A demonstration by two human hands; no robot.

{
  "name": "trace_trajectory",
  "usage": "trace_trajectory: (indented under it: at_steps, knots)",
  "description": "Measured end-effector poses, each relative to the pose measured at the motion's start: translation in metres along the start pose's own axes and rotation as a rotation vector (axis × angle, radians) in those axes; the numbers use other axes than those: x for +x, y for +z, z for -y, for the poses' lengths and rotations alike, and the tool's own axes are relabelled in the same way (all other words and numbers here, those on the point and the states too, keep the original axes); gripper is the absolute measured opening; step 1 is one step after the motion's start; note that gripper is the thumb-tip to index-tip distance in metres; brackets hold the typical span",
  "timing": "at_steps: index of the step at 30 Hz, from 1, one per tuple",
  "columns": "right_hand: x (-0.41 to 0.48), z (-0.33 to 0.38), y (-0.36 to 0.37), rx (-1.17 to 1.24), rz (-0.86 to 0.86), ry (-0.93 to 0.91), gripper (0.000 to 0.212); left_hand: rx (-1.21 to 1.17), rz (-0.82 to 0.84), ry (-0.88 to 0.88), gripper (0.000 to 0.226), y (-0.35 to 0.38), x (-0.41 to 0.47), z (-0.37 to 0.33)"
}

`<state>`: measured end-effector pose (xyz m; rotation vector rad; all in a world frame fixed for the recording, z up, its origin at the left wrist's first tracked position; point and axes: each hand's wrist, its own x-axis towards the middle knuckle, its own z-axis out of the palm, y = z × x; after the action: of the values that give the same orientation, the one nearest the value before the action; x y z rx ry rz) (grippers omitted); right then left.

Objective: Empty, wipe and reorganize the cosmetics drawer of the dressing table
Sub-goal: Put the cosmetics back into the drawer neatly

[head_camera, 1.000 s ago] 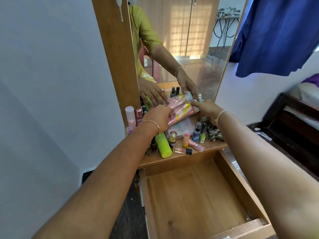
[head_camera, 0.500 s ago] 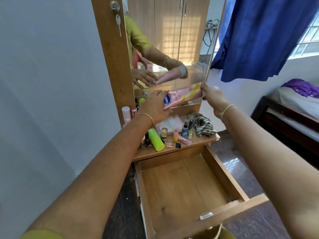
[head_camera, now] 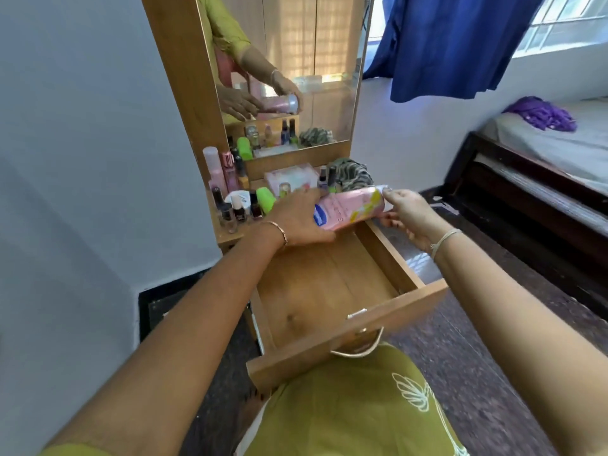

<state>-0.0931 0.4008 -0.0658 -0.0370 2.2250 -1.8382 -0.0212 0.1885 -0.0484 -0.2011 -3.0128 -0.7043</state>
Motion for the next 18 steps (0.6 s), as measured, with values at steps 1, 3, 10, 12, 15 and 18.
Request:
trace_trajectory:
  at_steps: [1,3,10,12,15,18]
  knots:
    - [-0.003,-0.011,-0.001,-0.001,-0.006,0.008,0.022,-0.015,0.064,-0.011,0.083,0.011,-0.005,0.0]
    - [-0.007,-0.032,0.0,0.023,-0.019,0.018,0.022,-0.013,0.175,-0.058,0.081,0.034,-0.012,-0.002]
    - [-0.003,-0.083,0.007,0.001,-0.04,0.11,0.031,-0.477,0.314,-0.431,0.045,0.105,-0.015,0.005]
    - [0.002,-0.091,0.007,-0.078,-0.047,0.089,0.042,-0.563,0.27,-0.543,0.045,0.121,-0.014,0.007]
    - [0.007,-0.097,0.009,-0.289,-0.084,0.035,0.044,-0.682,0.195,-0.692,0.042,0.14,-0.01,0.004]
    - [0.009,-0.099,0.008,-0.381,-0.13,-0.042,0.035,-0.696,0.161,-0.767,0.036,0.155,-0.003,-0.001]
